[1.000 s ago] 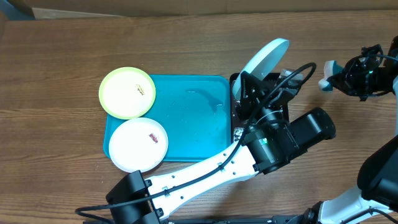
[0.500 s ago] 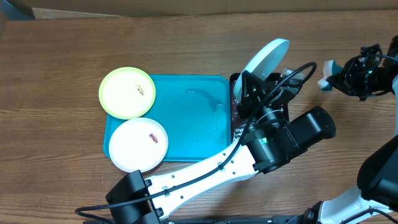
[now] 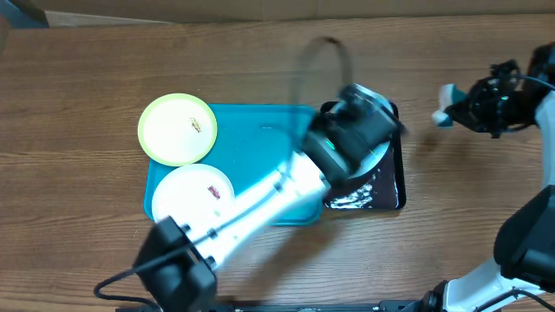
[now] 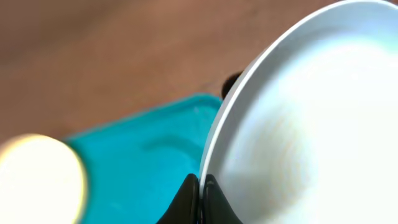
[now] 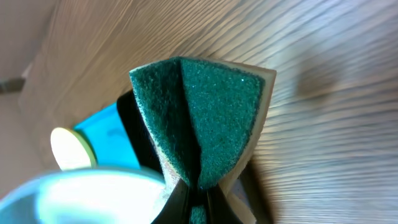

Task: Clean dirty plates on tray and stack at the side
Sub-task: 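Carry the white plate left and set it on the table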

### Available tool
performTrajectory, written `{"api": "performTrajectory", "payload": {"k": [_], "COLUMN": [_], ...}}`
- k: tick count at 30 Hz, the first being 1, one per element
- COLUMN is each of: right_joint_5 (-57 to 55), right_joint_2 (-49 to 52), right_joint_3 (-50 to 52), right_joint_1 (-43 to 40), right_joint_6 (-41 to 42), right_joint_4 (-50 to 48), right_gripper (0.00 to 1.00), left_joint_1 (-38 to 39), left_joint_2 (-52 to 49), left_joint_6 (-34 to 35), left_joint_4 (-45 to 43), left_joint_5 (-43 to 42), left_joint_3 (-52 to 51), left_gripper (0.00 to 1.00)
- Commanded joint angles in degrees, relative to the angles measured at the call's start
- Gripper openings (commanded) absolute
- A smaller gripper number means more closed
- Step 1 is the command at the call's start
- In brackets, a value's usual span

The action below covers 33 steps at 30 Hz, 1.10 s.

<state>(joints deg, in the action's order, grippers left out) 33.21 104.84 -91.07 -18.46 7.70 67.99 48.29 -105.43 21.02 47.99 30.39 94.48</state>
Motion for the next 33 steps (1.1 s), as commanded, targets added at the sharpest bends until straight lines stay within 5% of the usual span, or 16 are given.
{"api": "performTrajectory", "payload": {"k": [1, 7, 17, 22, 26, 33], "right_joint_5": [0.9, -4.3, -4.3, -4.3, -4.3, -5.4], "right_joint_2": [-1.2, -1.2, -1.2, -1.2, -1.2, -1.2], "right_joint_3": [-0.9, -0.9, -0.9, -0.9, -0.9, -0.9], "right_joint_1": [5.7, 16.6, 34.5, 41.9, 46.2, 48.1], "right_joint_6": [-0.1, -0.1, 0.0, 0.0, -0.1, -0.1], "right_joint_4": [-0.2, -0.2, -1.4, -3.2, -3.4, -3.4], "right_gripper": [0.04, 0.04, 0.04, 0.04, 0.05, 0.05], "left_joint_1": [-10.6, -33.8, -68.4, -81.6, -89.0, -93.4], "left_joint_2": [1.8, 1.8, 1.8, 1.8, 1.6, 1.6], "left_joint_6": [5.8, 3.1, -0.7, -0.5, 3.9, 9.0], "left_joint_4": [0.0, 2.4, 15.7, 16.8, 16.7, 15.1], "left_joint_5": [-31.1, -59.3, -59.5, -51.9, -37.4, -24.0], "left_joint_3": [1.0, 1.0, 1.0, 0.9, 0.3, -3.7], "left_gripper": [0.04, 0.04, 0.04, 0.04, 0.04, 0.04]}}
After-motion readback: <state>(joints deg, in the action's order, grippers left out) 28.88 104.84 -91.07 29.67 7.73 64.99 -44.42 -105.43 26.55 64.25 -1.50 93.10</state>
